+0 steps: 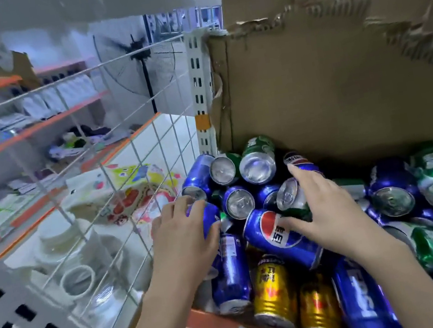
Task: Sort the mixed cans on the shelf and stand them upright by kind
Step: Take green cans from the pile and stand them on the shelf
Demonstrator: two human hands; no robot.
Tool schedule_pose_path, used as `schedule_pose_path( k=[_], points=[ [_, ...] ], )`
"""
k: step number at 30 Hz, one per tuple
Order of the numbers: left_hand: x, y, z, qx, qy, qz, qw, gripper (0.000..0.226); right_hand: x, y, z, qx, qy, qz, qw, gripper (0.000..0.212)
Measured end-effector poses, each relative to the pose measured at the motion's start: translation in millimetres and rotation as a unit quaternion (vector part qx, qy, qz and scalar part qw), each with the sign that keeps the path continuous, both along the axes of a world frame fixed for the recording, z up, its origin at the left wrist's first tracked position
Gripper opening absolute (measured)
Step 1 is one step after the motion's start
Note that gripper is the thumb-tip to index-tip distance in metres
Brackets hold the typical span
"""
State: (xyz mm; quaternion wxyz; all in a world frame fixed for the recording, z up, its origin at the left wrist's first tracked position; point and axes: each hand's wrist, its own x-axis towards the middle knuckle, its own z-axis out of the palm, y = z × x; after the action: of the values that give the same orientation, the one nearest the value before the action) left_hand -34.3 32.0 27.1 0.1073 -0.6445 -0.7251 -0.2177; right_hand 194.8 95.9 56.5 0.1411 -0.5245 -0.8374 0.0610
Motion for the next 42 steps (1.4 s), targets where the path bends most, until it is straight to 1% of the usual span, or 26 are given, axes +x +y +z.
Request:
schedule_pose_path(
  k=[2, 5, 7, 9, 11, 13, 14, 17, 20, 22, 24, 26, 30, 33, 35, 37, 39, 42],
  points=[
    [5.0, 12.1, 5.6, -0.003, 0.002, -0.025, 1.0, 0.046, 3.1, -0.6, 4.0, -0.004, 0.028, 0.019, 0.999, 0.089],
    [17.0, 31.8, 18.5, 0.025, 0.02, -0.051, 0.998, 0.036, 6.6, -4.8, 11.2, -0.002, 0.06, 0.033, 0.998, 0.082],
    [27.9, 50.5, 33.7, 0.046, 0.006, -0.087, 0.995, 0.039, 11.3, -8.9, 17.5, 0.03, 0.117, 0.018, 0.992, 0.082],
    [37.6, 70.6, 48.5, 0.071, 0.018, -0.117, 0.99, 0.041, 14.8, -13.4, 24.7, 0.059, 0.177, -0.008, 0.982, 0.085],
    [56.1, 90.1, 63.5, 0.093, 0.022, -0.15, 0.984, 0.043, 24.2, -18.4, 30.6, 0.097, 0.213, -0.033, 0.972, 0.088],
    [76.9, 106.2, 75.5, 0.035, 0.008, -0.143, 0.989, 0.05, 33.0, -24.3, 33.9, 0.136, 0.231, -0.05, 0.962, 0.088],
    [85.6, 115.7, 78.5, -0.002, 0.019, -0.126, 0.992, 0.052, 37.2, -27.8, 34.6, 0.154, 0.234, -0.059, 0.958, 0.087],
    [99.3, 139.8, 81.1, -0.09, 0.076, -0.087, 0.989, 0.047, 47.9, -38.1, 31.8, 0.21, 0.236, -0.073, 0.946, 0.077],
    [101.3, 156.1, 75.4, -0.155, 0.072, -0.054, 0.984, 0.047, 54.0, -45.7, 26.1, 0.232, 0.241, -0.092, 0.938, 0.068],
    [101.4, 163.8, 74.0, -0.21, 0.056, -0.033, 0.975, 0.054, 55.2, -48.3, 23.7, 0.232, 0.249, -0.1, 0.935, 0.066],
    [102.6, 171.9, 75.1, -0.26, 0.035, -0.028, 0.965, 0.07, 54.0, -49.3, 22.7, 0.234, 0.252, -0.104, 0.933, 0.065],
    [104.7, 175.1, 76.5, -0.274, 0.016, -0.022, 0.961, 0.081, 51.6, -49.7, 21.7, 0.236, 0.251, -0.108, 0.932, 0.064],
    [102.1, 172.0, 74.9, -0.232, -0.026, -0.014, 0.972, 0.072, 48.4, -50.4, 21.0, 0.241, 0.257, -0.111, 0.929, 0.063],
    [95.2, 162.4, 76.9, -0.186, -0.082, -0.028, 0.979, 0.065, 46.9, -50.9, 20.9, 0.243, 0.266, -0.117, 0.925, 0.063],
    [93.4, 148.1, 85.1, -0.145, -0.116, -0.038, 0.982, 0.07, 44.5, -52.8, 21.9, 0.247, 0.276, -0.123, 0.921, 0.063],
    [94.1, 128.8, 93.5, -0.084, -0.138, -0.069, 0.984, 0.081, 41.9, -56.3, 23.6, 0.247, 0.293, -0.129, 0.915, 0.062],
    [94.2, 104.8, 97.6, -0.011, -0.171, -0.112, 0.979, 0.089, 38.8, -62.8, 25.5, 0.246, 0.315, -0.136, 0.906, 0.063],
    [95.3, 61.9, 97.4, 0.097, -0.251, -0.183, 0.946, 0.089, 34.5, -76.6, 26.7, 0.25, 0.334, -0.147, 0.897, 0.068]
  ],
)
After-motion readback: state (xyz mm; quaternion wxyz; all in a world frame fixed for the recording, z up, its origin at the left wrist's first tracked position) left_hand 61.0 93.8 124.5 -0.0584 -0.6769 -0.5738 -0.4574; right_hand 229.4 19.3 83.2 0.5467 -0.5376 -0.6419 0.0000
